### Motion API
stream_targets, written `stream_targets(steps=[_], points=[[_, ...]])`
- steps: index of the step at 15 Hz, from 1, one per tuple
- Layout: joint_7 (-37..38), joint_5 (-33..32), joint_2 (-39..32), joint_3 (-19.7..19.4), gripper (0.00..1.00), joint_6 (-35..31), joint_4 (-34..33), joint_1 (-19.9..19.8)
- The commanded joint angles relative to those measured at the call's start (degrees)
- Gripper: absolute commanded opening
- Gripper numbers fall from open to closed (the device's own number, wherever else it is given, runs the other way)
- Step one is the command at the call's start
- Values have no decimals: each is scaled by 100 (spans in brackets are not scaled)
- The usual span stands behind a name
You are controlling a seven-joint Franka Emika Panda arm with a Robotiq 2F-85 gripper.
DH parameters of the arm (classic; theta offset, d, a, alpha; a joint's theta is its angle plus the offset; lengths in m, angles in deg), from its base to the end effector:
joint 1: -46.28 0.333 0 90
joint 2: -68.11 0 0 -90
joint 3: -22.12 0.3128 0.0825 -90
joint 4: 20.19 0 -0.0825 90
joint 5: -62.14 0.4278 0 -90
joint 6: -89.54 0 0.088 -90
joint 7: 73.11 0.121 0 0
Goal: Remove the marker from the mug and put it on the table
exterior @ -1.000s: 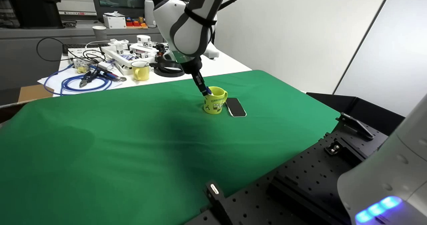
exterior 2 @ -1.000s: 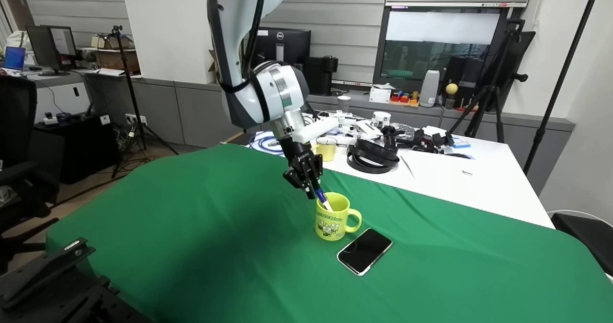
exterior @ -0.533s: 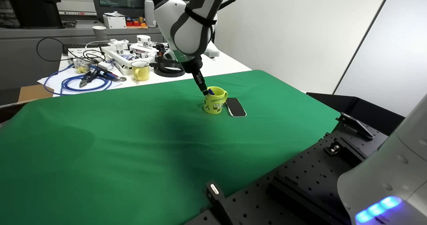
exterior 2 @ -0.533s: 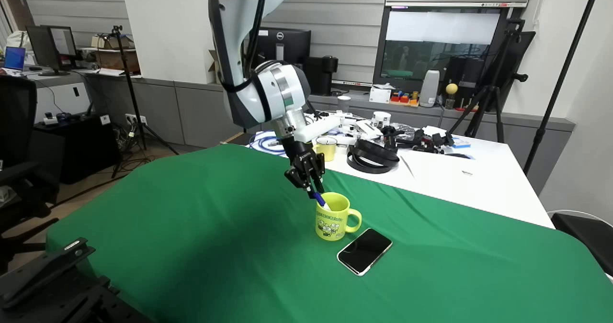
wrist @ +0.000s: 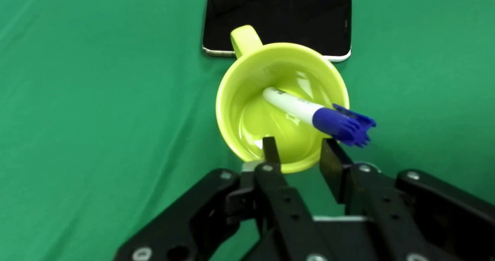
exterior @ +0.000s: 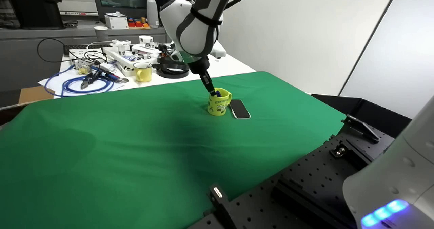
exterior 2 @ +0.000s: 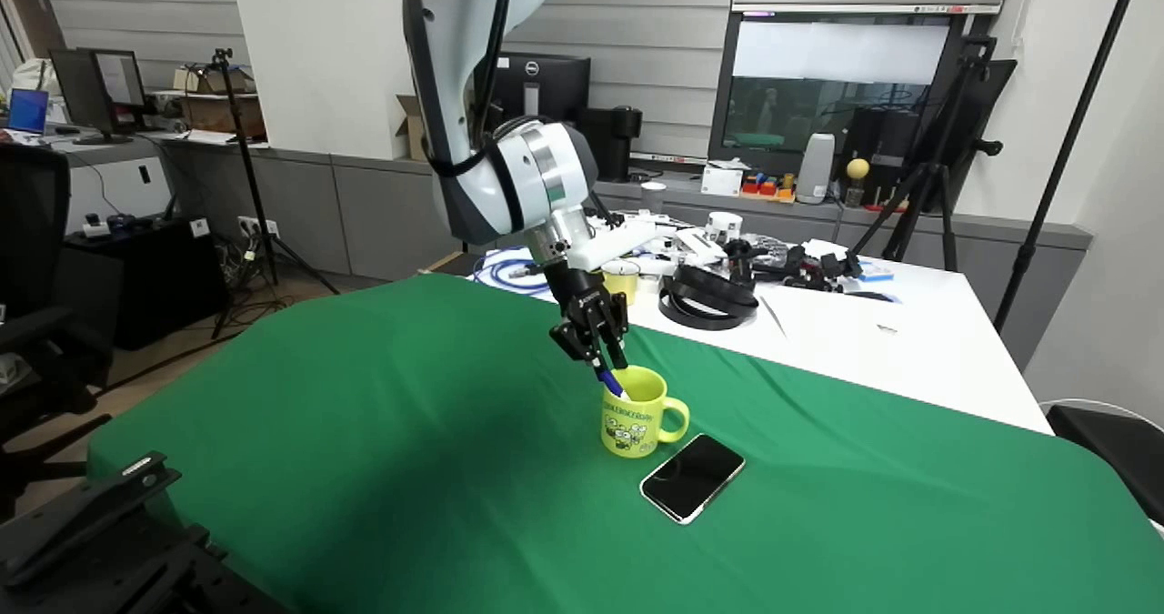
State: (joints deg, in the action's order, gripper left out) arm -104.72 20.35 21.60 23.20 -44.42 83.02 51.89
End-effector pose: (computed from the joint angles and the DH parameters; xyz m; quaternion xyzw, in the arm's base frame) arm 0.6258 0.0565 0.0234 0.7850 0.5675 -0.1699 0.1813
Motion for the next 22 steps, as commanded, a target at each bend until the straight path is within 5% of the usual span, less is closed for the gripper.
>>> stream_targets(steps=[1, 7, 12, 14, 22], points=[[13, -64, -40, 22, 60, 242, -124, -5], [-647, 106, 82, 270, 98, 313, 9, -271], [-2461, 341, 128, 549, 100, 188, 129, -687], [-2865, 415, 127, 503, 75, 162, 142, -731], [-3239, 603, 130, 374, 23, 208, 79, -576]])
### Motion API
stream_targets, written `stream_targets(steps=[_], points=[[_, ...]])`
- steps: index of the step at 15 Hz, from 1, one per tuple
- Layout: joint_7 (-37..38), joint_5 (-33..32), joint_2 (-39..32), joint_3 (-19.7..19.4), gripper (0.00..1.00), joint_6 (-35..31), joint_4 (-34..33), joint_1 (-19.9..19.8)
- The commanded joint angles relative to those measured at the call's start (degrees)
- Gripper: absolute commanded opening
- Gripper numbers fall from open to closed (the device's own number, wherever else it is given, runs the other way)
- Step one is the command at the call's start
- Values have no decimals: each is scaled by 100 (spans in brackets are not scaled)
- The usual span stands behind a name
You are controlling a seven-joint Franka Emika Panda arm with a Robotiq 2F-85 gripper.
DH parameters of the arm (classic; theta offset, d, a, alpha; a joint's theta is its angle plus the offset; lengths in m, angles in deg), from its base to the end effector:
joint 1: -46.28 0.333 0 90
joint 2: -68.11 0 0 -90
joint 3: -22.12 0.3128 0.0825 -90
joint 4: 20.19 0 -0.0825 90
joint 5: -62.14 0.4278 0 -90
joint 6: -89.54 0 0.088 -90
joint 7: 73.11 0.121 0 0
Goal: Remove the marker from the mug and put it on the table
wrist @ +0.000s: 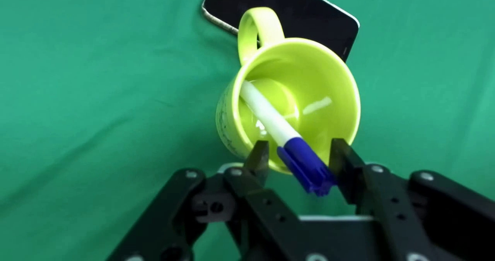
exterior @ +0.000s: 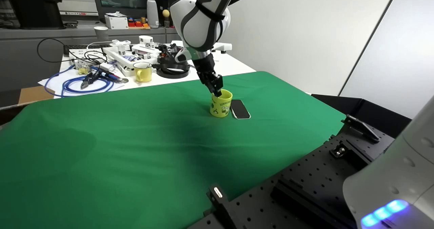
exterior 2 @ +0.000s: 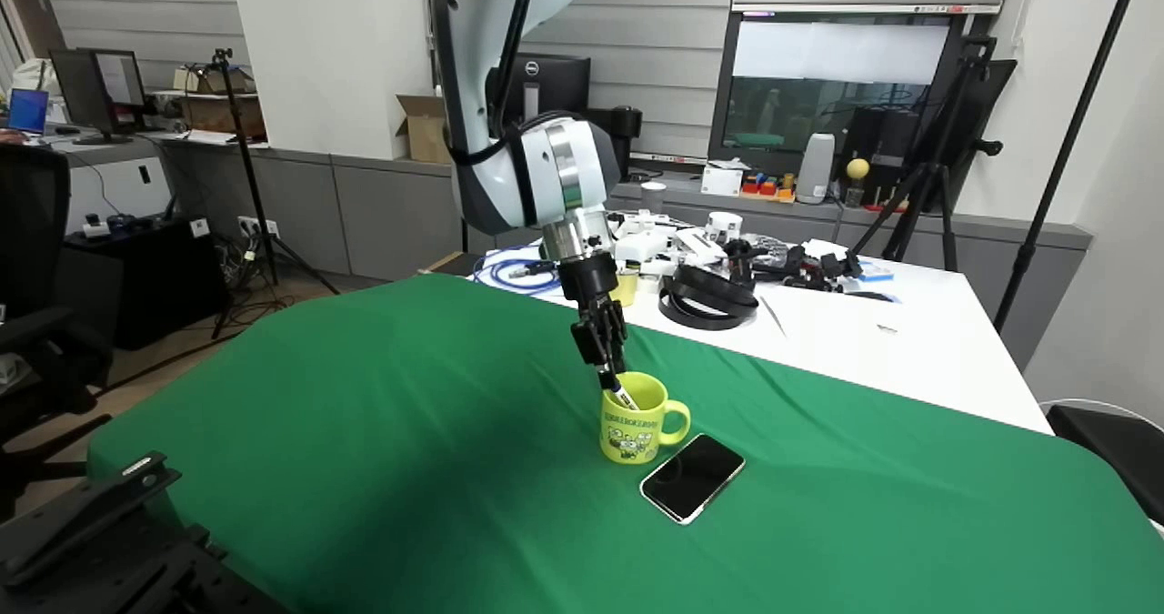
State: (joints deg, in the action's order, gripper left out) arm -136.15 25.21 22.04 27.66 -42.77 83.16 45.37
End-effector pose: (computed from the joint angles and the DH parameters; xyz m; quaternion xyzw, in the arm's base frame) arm 0.6246 0.0352 0.0268 0.6560 0.7241 -0.1976 0.0791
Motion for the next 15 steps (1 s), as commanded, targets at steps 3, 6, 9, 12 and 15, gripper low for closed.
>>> stream_targets(steps=[3, 6, 9, 12, 15], points=[[-32, 218, 39, -96, 1, 208, -31, 168], [12, 434, 23, -115, 6, 509, -218, 207], [-3, 712, 54, -136, 6, 956, -542, 261], [25, 841, 140, -187, 6, 1398, -887, 346], [61, 861, 274, -201, 6, 1775, -1163, 442]])
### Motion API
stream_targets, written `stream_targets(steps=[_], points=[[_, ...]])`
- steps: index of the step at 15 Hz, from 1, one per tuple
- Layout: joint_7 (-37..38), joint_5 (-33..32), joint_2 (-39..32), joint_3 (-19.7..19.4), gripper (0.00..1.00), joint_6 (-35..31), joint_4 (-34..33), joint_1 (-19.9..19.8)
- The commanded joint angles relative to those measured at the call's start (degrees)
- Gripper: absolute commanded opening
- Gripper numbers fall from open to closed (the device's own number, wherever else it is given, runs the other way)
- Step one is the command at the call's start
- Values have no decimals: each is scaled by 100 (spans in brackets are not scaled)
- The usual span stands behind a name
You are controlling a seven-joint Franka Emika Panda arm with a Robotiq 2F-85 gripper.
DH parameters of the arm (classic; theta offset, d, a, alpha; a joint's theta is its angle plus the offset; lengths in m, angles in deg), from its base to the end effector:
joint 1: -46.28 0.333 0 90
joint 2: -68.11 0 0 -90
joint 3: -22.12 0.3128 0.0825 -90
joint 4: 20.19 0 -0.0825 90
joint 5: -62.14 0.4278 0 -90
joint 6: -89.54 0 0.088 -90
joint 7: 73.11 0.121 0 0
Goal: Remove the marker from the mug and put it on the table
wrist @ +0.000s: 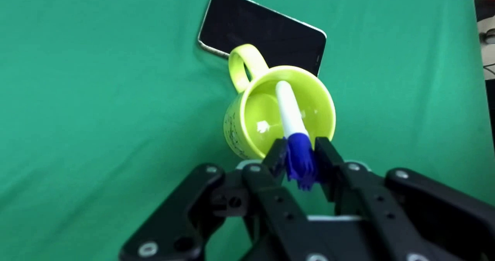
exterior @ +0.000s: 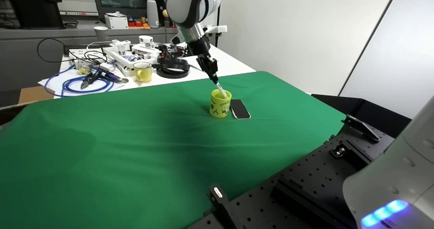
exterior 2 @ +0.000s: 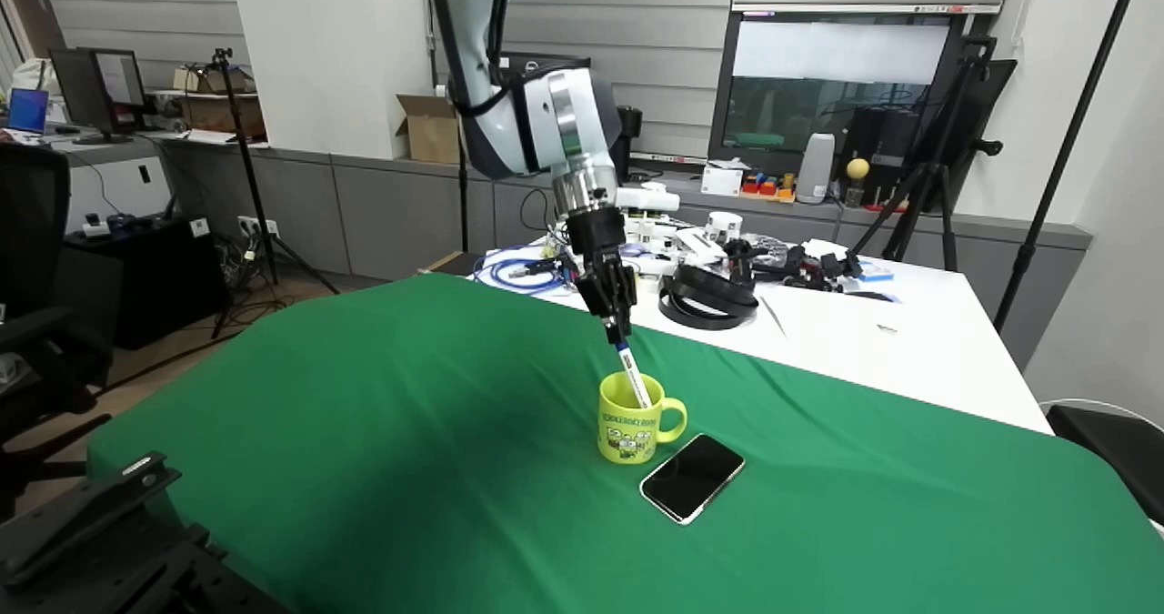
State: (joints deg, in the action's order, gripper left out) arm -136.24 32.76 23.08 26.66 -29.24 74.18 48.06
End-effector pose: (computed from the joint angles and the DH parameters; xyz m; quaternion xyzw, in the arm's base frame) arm 0.6660 0.0407 0.0853 0.7007 0.6723 -0.2294 0.0672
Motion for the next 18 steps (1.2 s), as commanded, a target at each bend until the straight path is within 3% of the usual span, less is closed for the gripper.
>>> stream_targets(steps=[1, 5, 9, 14, 18], points=[[62, 105, 218, -88, 6, 527, -336, 199], [14, -12, 482, -13, 6, 623, -420, 380], [438, -789, 721, -82, 6, -89, -9, 921], [1769, -2452, 698, -73, 6, -1200, 569, 1603], [3006, -3399, 549, 79, 6, -1522, 999, 1848]])
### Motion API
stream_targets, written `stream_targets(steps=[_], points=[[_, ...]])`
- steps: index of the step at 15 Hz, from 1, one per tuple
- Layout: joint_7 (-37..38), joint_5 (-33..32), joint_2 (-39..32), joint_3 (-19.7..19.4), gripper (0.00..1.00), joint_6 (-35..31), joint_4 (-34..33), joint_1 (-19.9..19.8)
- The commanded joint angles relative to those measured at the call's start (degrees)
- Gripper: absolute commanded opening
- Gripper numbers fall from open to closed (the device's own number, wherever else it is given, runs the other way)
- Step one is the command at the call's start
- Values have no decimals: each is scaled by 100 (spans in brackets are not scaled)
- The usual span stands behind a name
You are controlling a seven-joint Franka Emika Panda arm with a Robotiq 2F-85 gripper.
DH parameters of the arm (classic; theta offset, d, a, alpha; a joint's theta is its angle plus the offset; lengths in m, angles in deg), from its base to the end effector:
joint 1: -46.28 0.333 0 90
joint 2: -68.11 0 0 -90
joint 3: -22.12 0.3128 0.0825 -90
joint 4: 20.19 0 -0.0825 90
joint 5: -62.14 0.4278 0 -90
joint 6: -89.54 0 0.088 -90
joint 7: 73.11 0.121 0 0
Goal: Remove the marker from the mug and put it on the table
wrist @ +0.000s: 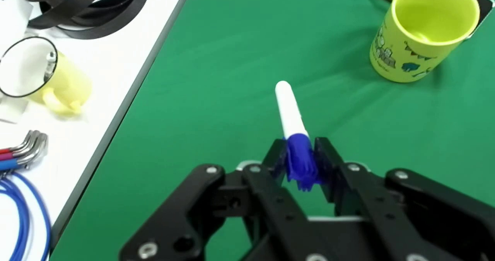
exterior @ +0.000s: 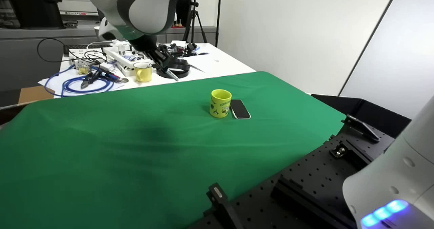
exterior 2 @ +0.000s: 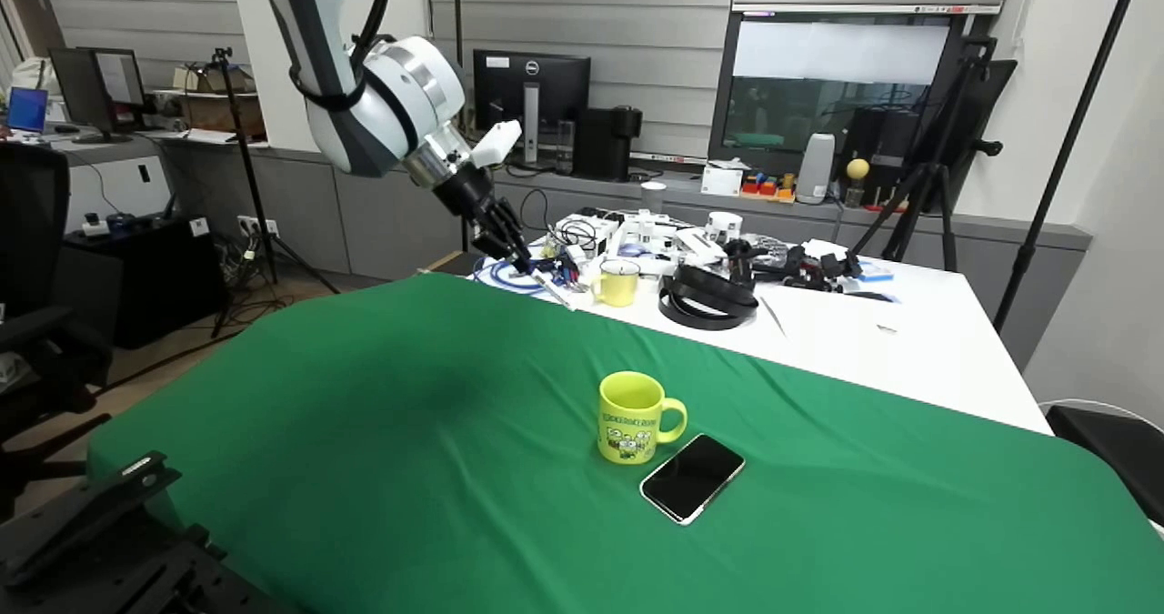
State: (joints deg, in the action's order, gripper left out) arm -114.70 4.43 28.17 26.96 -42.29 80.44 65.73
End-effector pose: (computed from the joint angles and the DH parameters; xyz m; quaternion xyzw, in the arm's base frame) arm 0.6309 0.2536 0.1182 0.5577 0.7677 -0.1055 0.2975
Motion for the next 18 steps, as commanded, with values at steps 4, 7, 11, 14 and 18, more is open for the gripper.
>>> stream_targets(steps=[4, 7, 11, 14, 18], points=[[1651, -930, -197, 306, 6, -277, 625, 59], [1935, -899, -418, 446, 6, -322, 711, 26], [2134, -748, -713, 581, 6, -326, 795, -24], [2074, -540, -906, 686, 6, -289, 804, -133], [1757, 105, -1111, 857, 6, -255, 768, -372]])
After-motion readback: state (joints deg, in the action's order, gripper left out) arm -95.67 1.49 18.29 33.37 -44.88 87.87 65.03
